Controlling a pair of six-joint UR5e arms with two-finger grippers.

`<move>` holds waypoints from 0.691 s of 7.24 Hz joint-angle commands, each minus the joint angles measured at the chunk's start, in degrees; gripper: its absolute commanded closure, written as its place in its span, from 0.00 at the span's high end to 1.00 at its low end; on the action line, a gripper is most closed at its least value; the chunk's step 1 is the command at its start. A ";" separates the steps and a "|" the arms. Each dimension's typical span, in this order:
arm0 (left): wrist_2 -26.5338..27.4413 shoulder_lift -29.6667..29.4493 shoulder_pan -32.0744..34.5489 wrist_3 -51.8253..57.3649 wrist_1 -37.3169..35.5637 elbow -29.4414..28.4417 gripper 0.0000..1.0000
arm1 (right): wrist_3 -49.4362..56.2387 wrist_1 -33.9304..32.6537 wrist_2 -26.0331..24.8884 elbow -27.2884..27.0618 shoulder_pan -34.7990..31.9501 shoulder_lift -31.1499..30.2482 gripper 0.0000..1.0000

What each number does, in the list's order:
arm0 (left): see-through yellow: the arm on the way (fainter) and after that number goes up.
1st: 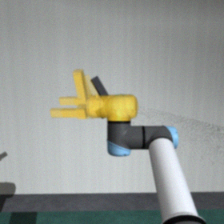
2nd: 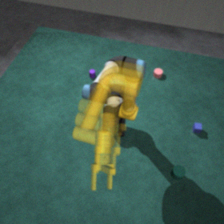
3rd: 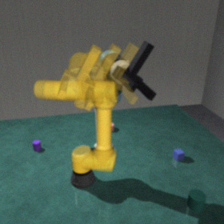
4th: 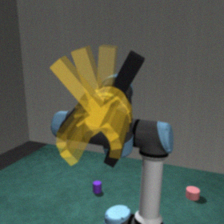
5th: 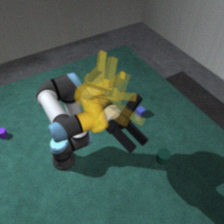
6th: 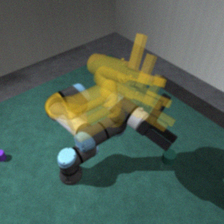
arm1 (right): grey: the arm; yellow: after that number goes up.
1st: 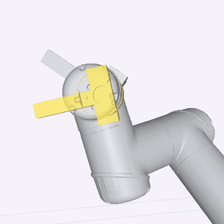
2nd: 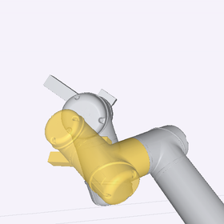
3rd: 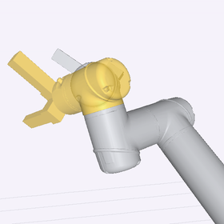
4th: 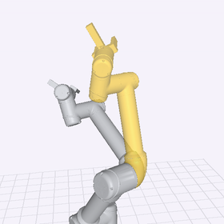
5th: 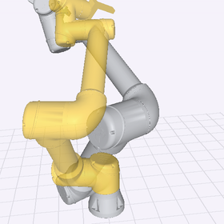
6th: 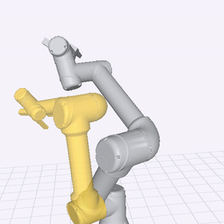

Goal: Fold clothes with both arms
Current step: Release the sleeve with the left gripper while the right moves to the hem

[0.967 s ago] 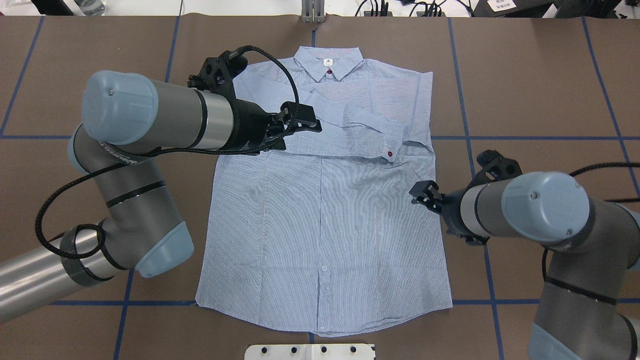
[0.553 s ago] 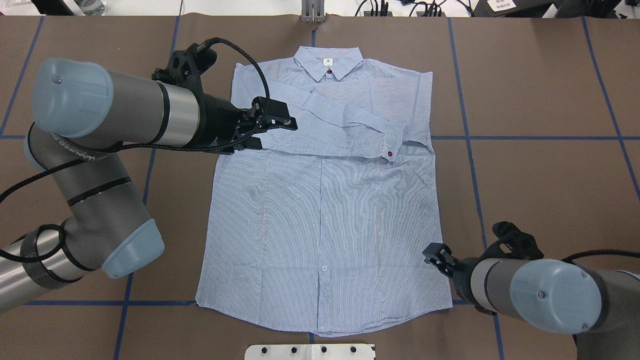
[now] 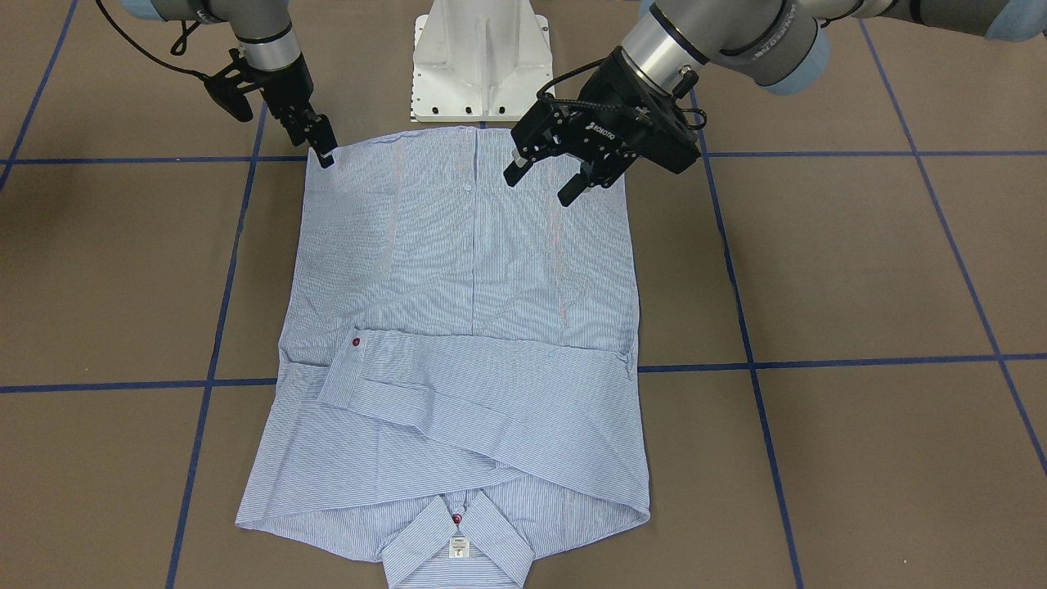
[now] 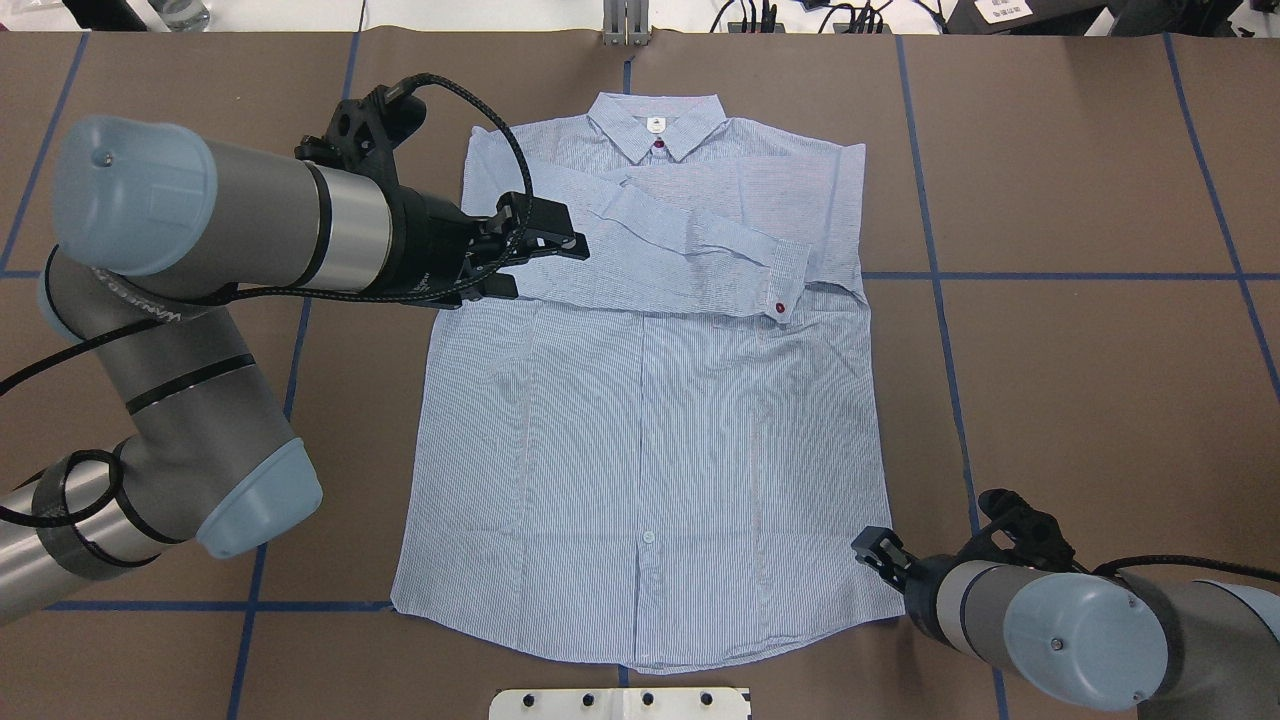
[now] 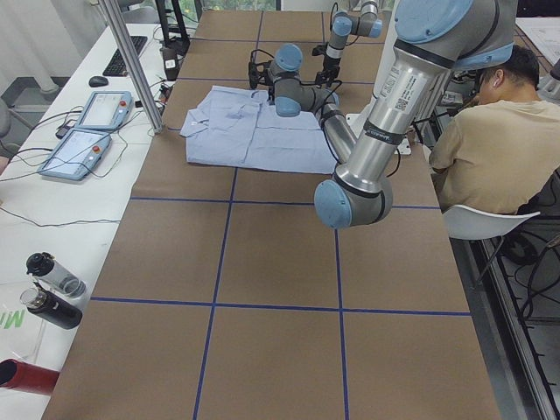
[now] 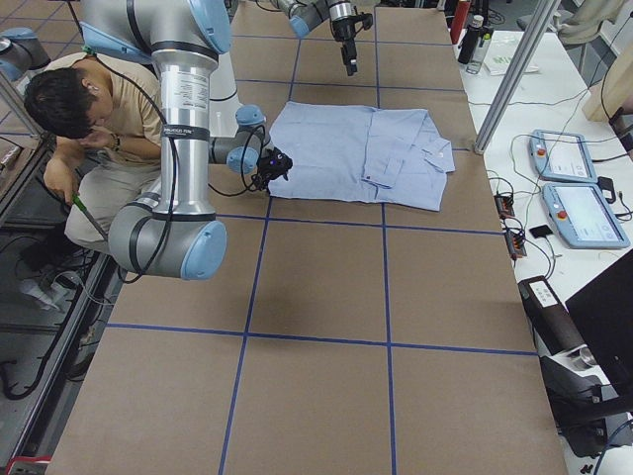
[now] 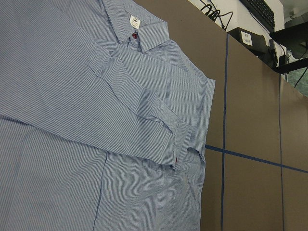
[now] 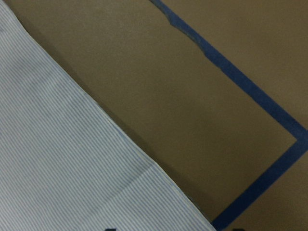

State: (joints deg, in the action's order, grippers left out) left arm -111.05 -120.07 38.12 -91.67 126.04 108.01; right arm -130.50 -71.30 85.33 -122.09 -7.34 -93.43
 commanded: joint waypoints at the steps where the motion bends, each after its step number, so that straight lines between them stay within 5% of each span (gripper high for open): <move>1: 0.39 0.01 0.03 0.00 0.00 0.00 0.91 | -0.10 1.52 -0.17 1.24 1.53 0.00 0.84; 5: 0.48 0.09 -0.06 0.00 0.00 0.00 0.91 | -0.10 1.17 -0.69 1.15 2.51 -0.97 0.51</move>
State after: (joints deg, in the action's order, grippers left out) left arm -110.57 -119.98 38.07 -91.67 126.04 108.02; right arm -130.60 -69.98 84.76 -120.92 -5.01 -94.29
